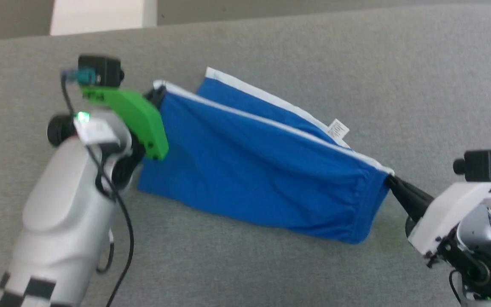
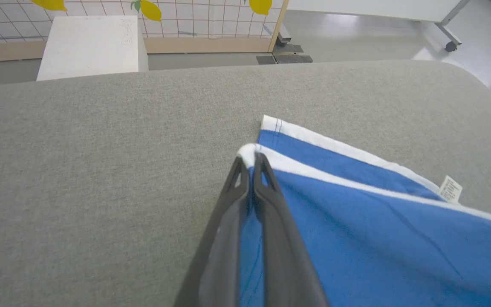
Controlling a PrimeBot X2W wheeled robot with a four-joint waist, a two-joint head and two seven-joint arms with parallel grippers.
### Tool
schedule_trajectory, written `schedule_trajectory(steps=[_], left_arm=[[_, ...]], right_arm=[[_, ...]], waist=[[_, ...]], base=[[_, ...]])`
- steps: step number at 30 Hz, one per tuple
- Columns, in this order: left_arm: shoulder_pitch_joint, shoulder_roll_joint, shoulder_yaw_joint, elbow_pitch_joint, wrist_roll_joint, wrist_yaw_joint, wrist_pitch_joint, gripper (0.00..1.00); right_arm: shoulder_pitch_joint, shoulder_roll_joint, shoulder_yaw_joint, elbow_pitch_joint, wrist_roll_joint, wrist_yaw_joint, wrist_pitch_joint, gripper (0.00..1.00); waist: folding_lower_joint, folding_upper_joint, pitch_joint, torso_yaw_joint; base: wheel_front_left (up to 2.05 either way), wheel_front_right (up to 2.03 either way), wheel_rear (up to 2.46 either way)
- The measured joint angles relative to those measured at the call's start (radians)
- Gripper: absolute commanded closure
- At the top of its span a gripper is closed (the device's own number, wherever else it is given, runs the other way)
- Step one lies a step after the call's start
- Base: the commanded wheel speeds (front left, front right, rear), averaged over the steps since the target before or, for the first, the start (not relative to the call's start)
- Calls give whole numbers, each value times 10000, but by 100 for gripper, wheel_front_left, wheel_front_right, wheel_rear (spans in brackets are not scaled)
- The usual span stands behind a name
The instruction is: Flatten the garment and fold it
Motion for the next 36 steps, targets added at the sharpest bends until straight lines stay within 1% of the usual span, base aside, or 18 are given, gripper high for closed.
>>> schedule_trajectory(steps=[5,12,19,23,24,25,26,27,28,29,30,33,34,36], left_arm=[[-1639,-257,-347,1463,428,-288,27,100],[-2969,-617,-738,2993,732,-533,-38,100],[-3613,-821,-982,4282,1080,-525,-190,100],[-3853,-932,-1055,4903,1139,-359,-194,100],[-3901,-980,-1074,5016,1156,-357,-196,97],[-3958,-1020,-1070,5127,1154,-355,-249,88],[-3993,-1037,-1070,5204,1154,-355,-311,38],[-4020,-1058,-1074,5296,1152,-357,-380,0],[-4037,-1078,-1078,5381,1152,-359,-481,0],[-4043,-1097,-1081,5455,1151,-362,-562,0],[-4041,-1118,-1095,5570,1151,-368,-639,0],[-4020,-1127,-1060,5881,1072,-380,-876,0],[-4005,-1064,-1026,5887,1087,-441,-1542,0],[-3993,-892,-1237,5795,1327,-602,-2222,0]], right_arm=[[-603,86,-35,408,-142,0,-322,100],[-1019,188,-23,817,-207,0,-516,100],[-1243,224,236,972,-146,-2,-573,100],[-1341,226,403,984,-111,-2,-568,100],[-1363,226,454,980,-104,0,-550,100],[-1392,228,489,976,-96,-2,-543,100],[-1408,226,512,965,-96,-2,-543,100],[-1425,228,512,947,-92,-2,-571,90],[-1429,228,500,930,-81,-2,-631,63],[-1429,228,493,928,-79,-2,-692,47],[-1428,228,493,920,-92,-2,-721,0],[-1410,236,422,861,-155,-2,-1005,0],[-1278,247,196,669,-401,0,-1331,0],[-980,253,-150,430,-765,-2,-1615,0]], waist=[[0,0,637,-308],[1,0,1282,-655],[1,0,1693,-943],[1,0,1842,-1067],[1,0,1866,-1090],[1,0,1883,-1113],[1,0,1888,-1128],[1,0,1882,-1140],[1,0,1864,-1146],[1,0,1841,-1147],[1,0,1803,-1144],[1,0,1628,-1137],[1,0,1406,-1112],[1,0,1181,-1063]], base=[[0,0,0],[0,0,0],[0,0,0],[0,0,0],[0,0,0],[0,0,0],[0,0,0],[0,0,0],[0,0,0],[0,0,0],[0,0,0],[0,0,0],[0,0,0],[0,0,0]])
